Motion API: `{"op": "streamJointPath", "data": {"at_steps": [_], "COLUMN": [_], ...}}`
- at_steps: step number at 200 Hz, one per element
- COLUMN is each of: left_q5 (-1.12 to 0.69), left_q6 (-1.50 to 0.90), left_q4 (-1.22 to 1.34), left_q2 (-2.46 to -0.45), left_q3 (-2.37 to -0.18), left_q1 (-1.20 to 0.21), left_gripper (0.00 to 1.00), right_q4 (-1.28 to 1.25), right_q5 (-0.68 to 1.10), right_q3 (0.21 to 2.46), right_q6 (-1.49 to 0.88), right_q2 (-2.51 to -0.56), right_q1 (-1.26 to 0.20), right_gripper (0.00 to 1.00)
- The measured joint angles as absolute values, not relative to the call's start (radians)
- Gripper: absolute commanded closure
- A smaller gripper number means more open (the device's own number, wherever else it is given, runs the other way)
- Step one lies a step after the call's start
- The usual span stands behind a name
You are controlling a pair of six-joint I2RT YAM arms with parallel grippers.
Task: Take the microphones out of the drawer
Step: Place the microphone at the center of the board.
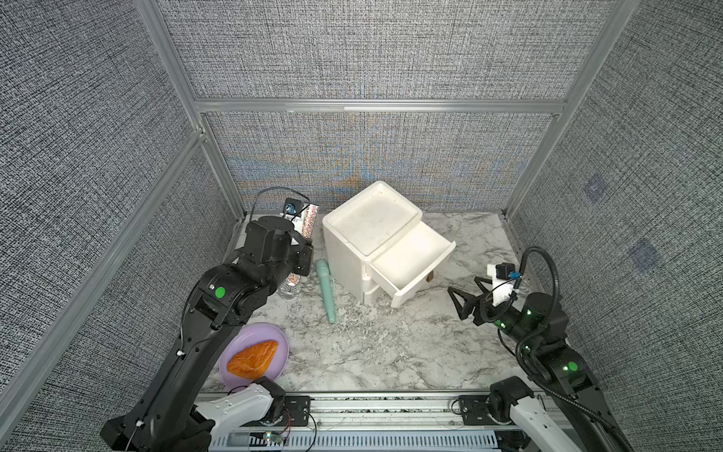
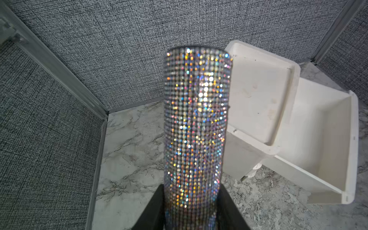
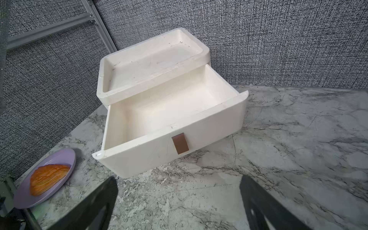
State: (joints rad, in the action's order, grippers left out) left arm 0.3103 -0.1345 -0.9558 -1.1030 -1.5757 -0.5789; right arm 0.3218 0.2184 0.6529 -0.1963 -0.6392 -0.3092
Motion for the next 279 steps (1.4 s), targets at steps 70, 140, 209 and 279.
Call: {"op": "streamJointPath", "data": {"at_steps": [70,140,209,279], "left_q5": [0.171,-0.1,-0.241,-0.299], "left_q6": [-0.187,-0.238,-0.244,-0.24], "left_q4": [-0.97,-0.883,-0.812,-0.78], "left_q2": [-1.086,-1.101,-1.144,-1.207], "left_q3": [-1.465,-1.279,-1.183,-1.15], "left_q1": [-0.351,-0.113,-0.023,-0.003], "left_gripper": [1.0,1.0,1.0,1.0], "right_q4": [0.302,0.301,0.287,0.261], "right_q5": [0.237,0.241,0.243,0.268], "right_q3": [0.646,0.636,0.629,0.621], "right_q6": [-0.201,-0.21,-0.215,-0.226], "right_q2": [-0.628,-0.617,-0.624,-0.645], "right_q1": [-0.309,-0.309,-0.309,-0.309], "right_gripper": [0.02,0.02,0.02,0.02]}}
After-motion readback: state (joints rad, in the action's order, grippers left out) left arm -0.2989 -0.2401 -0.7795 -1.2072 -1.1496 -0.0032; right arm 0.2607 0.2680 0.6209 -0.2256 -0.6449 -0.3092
